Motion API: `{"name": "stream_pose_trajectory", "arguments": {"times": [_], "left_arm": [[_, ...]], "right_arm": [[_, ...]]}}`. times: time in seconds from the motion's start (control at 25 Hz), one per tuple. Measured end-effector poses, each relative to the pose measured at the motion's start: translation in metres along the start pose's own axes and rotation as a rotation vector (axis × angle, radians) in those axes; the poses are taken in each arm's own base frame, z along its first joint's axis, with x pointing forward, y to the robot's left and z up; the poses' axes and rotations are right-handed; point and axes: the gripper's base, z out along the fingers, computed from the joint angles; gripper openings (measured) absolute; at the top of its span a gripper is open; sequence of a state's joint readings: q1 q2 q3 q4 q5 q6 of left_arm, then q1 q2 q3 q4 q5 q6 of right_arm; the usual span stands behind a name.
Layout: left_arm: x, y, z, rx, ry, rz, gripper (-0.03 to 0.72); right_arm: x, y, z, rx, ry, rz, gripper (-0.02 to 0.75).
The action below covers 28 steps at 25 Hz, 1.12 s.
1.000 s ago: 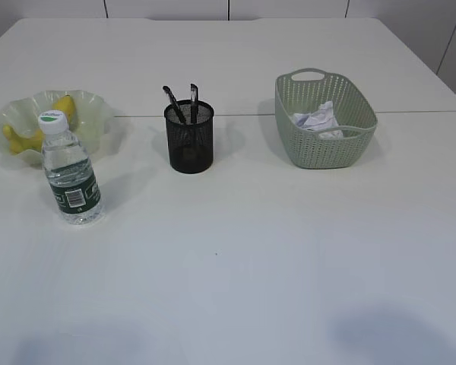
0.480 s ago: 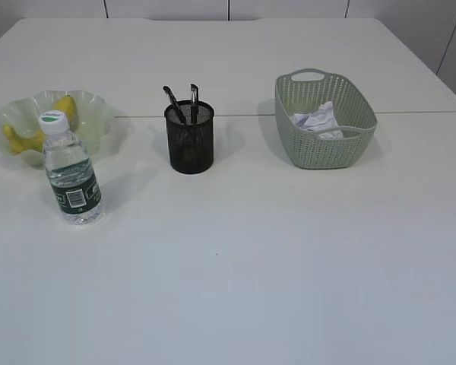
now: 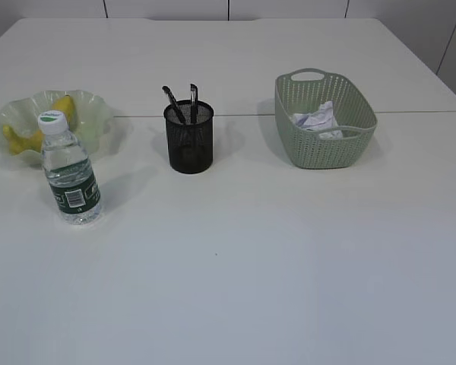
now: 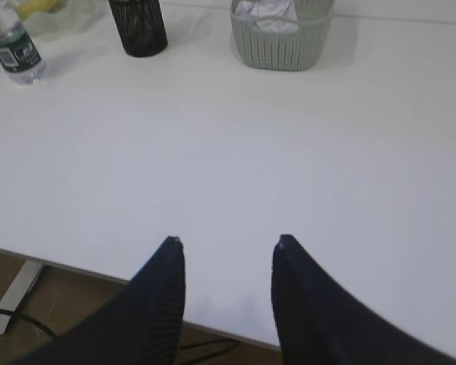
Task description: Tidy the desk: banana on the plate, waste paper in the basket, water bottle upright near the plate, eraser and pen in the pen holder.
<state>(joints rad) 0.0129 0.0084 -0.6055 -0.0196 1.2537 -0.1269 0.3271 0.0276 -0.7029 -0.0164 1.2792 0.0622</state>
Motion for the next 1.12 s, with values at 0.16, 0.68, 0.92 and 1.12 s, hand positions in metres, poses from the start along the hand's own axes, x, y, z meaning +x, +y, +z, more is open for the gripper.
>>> {"name": "stream_pose_trajectory", "arguments": {"times": [0.16,0.68,0.92,1.12], "left_arm": [[0.003,0.0,0.008,0.01,0.017,-0.003,0.347],[0.0,-0.001,0.018,0.02,-0.054,-0.005,0.435],[0.0,-0.001,0.018,0.022,-0.056,-0.005,0.439],[0.0,-0.001,0.018,0.023,-0.058,-0.005,0.439]], "right_arm": [[0.008,0.0,0.016,0.001,0.05,0.0,0.316],[0.022,-0.001,0.048,0.011,0.077,-0.007,0.356],[0.024,0.0,0.05,0.001,0.082,-0.002,0.356],[0.024,0.0,0.05,-0.002,0.078,-0.001,0.356]]}}
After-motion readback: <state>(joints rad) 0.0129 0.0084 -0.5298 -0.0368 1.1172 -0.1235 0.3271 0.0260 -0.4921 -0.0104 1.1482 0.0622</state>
